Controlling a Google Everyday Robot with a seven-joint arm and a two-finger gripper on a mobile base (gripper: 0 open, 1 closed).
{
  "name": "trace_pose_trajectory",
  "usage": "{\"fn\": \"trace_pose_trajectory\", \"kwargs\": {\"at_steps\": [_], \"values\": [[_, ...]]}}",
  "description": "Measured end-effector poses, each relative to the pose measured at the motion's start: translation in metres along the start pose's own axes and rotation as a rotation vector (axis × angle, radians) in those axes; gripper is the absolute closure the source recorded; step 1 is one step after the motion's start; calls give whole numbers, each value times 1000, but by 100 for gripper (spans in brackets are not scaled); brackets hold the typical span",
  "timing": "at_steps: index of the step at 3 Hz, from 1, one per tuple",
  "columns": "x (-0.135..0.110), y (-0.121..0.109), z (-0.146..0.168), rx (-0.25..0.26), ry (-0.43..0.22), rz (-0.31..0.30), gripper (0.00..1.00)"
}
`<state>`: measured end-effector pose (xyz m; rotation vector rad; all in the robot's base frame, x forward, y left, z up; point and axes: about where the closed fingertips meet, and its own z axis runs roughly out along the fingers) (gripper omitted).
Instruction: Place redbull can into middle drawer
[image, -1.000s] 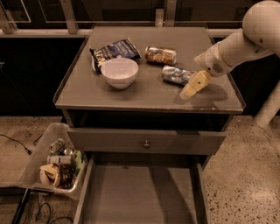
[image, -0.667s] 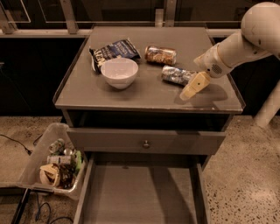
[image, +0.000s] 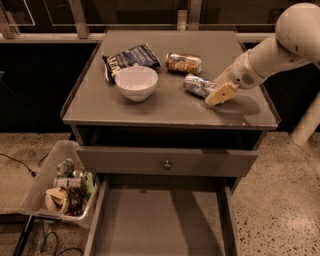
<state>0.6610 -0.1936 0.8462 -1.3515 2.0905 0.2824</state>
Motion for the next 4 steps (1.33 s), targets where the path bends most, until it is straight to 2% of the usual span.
{"fn": "trace_pose_trajectory", "kwargs": {"at_steps": [2,3,4], "values": [[0,0,0,0,0,0,92],[0,0,1,-1,1,0,100],[6,4,-10,11,14,-6,100]]}}
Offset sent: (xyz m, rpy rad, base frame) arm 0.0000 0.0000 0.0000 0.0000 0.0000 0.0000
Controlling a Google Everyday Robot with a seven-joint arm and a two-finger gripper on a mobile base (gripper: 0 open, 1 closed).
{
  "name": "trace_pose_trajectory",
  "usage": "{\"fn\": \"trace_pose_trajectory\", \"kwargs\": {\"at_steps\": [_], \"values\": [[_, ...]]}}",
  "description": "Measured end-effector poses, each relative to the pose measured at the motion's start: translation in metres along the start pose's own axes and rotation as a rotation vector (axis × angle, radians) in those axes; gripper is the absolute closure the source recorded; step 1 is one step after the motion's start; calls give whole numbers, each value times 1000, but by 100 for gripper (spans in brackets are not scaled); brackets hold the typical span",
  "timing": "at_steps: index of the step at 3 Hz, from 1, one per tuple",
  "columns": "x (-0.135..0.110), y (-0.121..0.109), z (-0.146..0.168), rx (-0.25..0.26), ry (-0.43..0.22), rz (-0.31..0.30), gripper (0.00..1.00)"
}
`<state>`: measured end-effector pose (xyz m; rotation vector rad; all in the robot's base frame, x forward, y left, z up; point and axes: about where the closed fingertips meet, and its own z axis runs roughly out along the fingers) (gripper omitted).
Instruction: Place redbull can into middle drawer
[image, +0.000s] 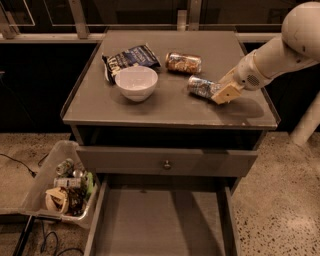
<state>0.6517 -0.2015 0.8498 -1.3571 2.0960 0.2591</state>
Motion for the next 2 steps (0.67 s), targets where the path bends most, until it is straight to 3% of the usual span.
{"fn": "trace_pose_trajectory", "kwargs": {"at_steps": [2], "values": [[-3,45,-64,31,-34,-70,100]]}}
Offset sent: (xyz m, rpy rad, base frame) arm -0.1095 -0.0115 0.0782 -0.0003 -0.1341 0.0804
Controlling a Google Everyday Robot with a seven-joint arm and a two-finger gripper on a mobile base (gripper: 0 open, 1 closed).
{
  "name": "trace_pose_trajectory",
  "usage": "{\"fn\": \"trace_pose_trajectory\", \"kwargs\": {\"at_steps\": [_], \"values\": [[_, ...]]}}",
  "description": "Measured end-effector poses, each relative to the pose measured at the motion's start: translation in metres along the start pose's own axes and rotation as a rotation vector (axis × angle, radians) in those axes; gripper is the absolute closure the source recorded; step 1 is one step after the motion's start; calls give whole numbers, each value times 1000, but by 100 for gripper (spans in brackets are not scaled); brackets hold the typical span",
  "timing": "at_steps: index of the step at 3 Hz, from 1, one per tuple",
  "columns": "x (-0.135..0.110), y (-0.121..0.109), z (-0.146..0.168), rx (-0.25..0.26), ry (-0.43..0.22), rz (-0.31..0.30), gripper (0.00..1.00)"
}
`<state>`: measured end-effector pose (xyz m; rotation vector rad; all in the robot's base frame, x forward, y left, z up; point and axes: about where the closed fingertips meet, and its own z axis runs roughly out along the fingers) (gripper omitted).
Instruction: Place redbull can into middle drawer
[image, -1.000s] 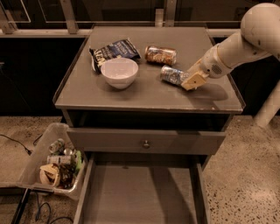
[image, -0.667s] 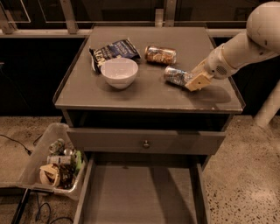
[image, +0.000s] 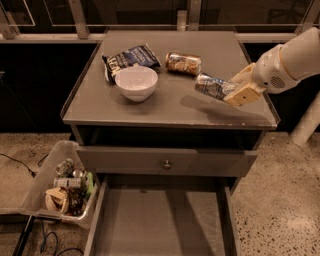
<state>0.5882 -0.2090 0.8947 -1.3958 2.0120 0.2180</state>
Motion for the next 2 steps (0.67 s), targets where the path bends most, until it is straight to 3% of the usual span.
{"fn": "trace_pose_trajectory", "kwargs": {"at_steps": [2], "values": [[10,74,-57,85,-4,-113,100]]}}
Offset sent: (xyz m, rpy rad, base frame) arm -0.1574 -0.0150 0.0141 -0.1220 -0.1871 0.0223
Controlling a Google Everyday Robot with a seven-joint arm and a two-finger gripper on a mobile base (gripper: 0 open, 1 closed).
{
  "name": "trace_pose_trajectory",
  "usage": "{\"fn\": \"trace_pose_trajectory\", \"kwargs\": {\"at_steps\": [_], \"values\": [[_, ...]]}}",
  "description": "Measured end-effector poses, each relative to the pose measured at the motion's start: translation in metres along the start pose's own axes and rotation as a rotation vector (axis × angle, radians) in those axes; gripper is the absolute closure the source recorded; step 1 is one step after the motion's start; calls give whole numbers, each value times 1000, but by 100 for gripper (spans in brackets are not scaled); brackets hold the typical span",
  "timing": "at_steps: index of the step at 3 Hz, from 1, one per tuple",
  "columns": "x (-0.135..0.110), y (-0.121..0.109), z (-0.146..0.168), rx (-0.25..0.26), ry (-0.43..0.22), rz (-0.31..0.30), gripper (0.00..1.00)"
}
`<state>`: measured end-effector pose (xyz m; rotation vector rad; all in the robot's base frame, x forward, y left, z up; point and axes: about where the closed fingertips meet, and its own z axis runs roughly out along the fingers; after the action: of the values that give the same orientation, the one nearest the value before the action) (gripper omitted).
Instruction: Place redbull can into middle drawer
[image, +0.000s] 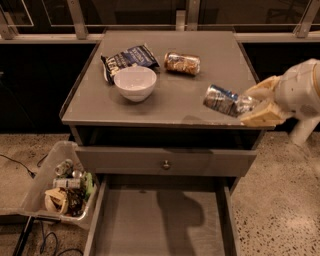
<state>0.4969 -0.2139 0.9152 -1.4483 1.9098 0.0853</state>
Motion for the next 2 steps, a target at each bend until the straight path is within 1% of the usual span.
{"fn": "trace_pose_trajectory", "kwargs": {"at_steps": [1,2], "values": [[24,40,1,9,11,25,100],[54,82,18,-15,18,85,100]]}}
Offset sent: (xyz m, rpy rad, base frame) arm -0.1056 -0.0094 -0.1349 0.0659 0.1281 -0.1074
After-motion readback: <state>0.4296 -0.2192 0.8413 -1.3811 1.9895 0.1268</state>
